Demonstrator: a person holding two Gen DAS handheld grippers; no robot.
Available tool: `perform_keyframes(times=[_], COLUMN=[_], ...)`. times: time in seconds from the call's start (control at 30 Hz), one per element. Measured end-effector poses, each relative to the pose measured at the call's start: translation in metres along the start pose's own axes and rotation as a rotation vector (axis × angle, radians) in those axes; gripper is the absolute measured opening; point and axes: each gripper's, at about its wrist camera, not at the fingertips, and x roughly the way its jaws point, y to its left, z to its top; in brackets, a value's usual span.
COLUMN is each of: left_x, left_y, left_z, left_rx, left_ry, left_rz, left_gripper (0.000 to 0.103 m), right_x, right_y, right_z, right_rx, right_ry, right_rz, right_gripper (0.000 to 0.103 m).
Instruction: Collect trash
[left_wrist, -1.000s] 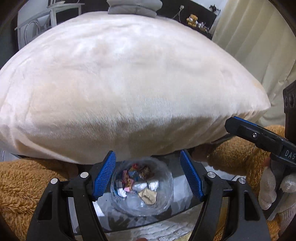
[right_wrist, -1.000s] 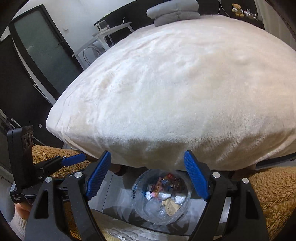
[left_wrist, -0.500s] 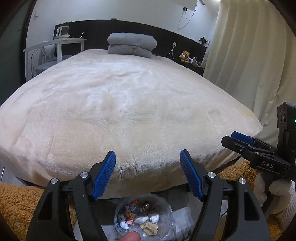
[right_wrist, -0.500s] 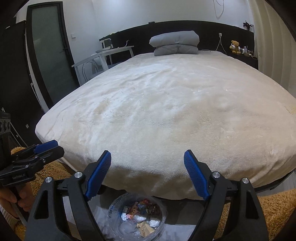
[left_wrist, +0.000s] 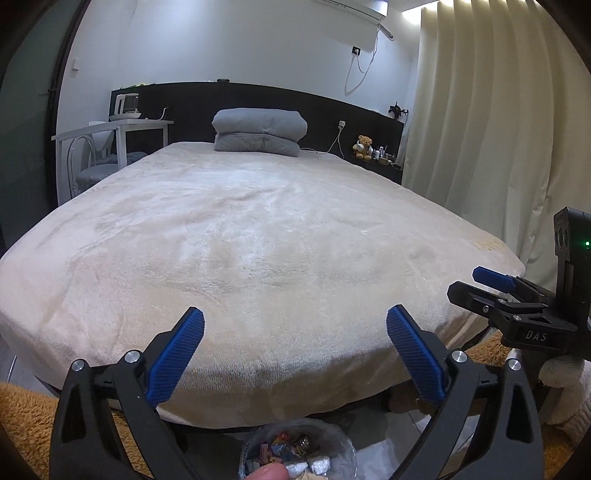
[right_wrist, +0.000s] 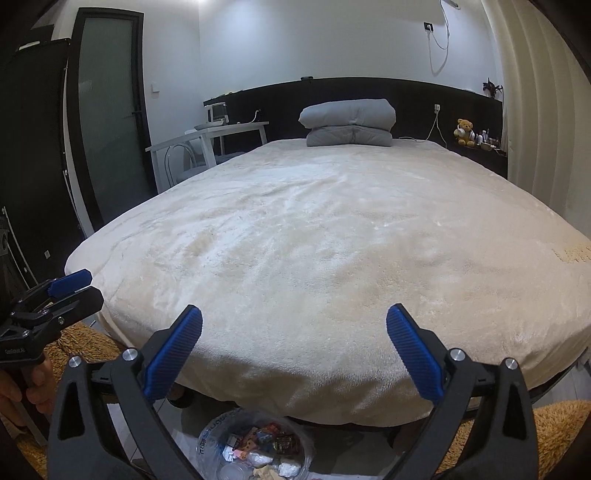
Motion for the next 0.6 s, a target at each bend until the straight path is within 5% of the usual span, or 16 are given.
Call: perform_keyframes(times=[0.6], left_x=[-0.0054], left_y=[-0.0034], left_z=[0.0006], left_rx=[0.016], left_ry=[-0.014], left_rz=[0.02], left_gripper=[0.097], right_x=[-0.0003], right_y=[0.0039], right_z=[-0.0001], right_rx=[-0.019], right_ry=[-0.006], right_rz=[0.001], right_gripper=[0.099])
